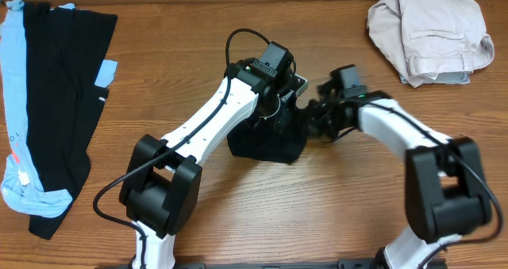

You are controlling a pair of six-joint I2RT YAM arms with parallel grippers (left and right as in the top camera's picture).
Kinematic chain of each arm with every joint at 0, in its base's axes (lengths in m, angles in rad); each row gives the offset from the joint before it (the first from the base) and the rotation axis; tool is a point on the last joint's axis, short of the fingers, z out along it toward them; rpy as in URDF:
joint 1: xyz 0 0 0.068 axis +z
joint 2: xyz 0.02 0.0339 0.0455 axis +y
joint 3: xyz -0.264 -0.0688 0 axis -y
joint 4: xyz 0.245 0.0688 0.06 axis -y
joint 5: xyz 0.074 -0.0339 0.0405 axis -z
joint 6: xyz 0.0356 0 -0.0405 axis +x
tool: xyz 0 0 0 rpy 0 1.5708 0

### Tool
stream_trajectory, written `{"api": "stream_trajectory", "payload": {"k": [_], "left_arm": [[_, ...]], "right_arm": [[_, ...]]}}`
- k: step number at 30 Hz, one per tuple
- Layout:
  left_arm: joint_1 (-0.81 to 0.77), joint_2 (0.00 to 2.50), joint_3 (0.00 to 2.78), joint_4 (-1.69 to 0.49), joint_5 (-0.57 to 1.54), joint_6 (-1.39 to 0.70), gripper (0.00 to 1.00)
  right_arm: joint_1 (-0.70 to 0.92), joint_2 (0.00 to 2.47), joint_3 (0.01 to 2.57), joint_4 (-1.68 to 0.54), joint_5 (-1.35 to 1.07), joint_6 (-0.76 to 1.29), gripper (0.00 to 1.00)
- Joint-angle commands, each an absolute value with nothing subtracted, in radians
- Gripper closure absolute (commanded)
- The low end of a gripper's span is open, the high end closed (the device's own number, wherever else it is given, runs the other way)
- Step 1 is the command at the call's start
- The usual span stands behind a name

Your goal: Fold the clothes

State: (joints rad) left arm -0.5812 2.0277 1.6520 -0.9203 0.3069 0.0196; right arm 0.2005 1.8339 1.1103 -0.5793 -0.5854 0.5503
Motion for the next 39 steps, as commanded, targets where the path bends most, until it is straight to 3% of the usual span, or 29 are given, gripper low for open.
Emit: {"api": "stream_trajectory", "payload": {"k": [1,2,3,6,10,13,15,21,25,29,33,39], "left_arm": [[-0.597,2.031,1.672,-0.909,0.316,-0.001,0.94],[-0.599,2.031,1.672,-0.907,0.317,-0.001,0.87],[-0.601,2.031,1.672,-0.905,0.324,-0.001,0.70],[-0.603,2.031,1.673,-0.895,0.384,0.000,0.40],[-0.592,2.031,1.728,-0.885,0.520,-0.001,0.23],[-0.562,2.027,1.890,-0.929,0.612,-0.002,0.02],[-0.541,2.027,2.038,-0.981,0.614,-0.009,0.00],[-0.413,2.027,2.444,-1.121,0.592,-0.084,0.00],[-0.303,2.027,2.574,-1.203,0.554,-0.085,0.00],[-0.230,2.027,2.580,-1.262,0.533,-0.063,0.00],[-0.193,2.027,2.574,-1.315,0.467,-0.047,0.00],[-0.192,2.027,2.574,-1.335,0.414,-0.029,0.00]], "right_arm": [[0.082,1.634,1.216,-0.636,-0.631,0.550,0.96],[0.050,1.596,1.235,-0.665,-0.631,0.548,0.96],[0.017,1.557,1.254,-0.691,-0.632,0.542,0.96],[-0.085,1.450,1.306,-0.770,-0.634,0.512,0.88],[-0.176,1.345,1.323,-0.842,-0.634,0.474,0.73],[-0.202,1.312,1.323,-0.915,-0.630,0.428,0.62],[-0.201,1.316,1.321,-0.949,-0.616,0.413,0.57],[-0.128,1.338,1.296,-0.986,-0.578,0.364,0.56],[0.058,1.377,1.264,-0.986,-0.547,0.363,0.44],[0.284,1.462,1.264,-0.971,-0.367,0.446,0.37],[0.469,1.591,1.264,-0.905,-0.299,0.520,0.37],[0.562,1.680,1.264,-0.847,-0.284,0.551,0.49]]}}
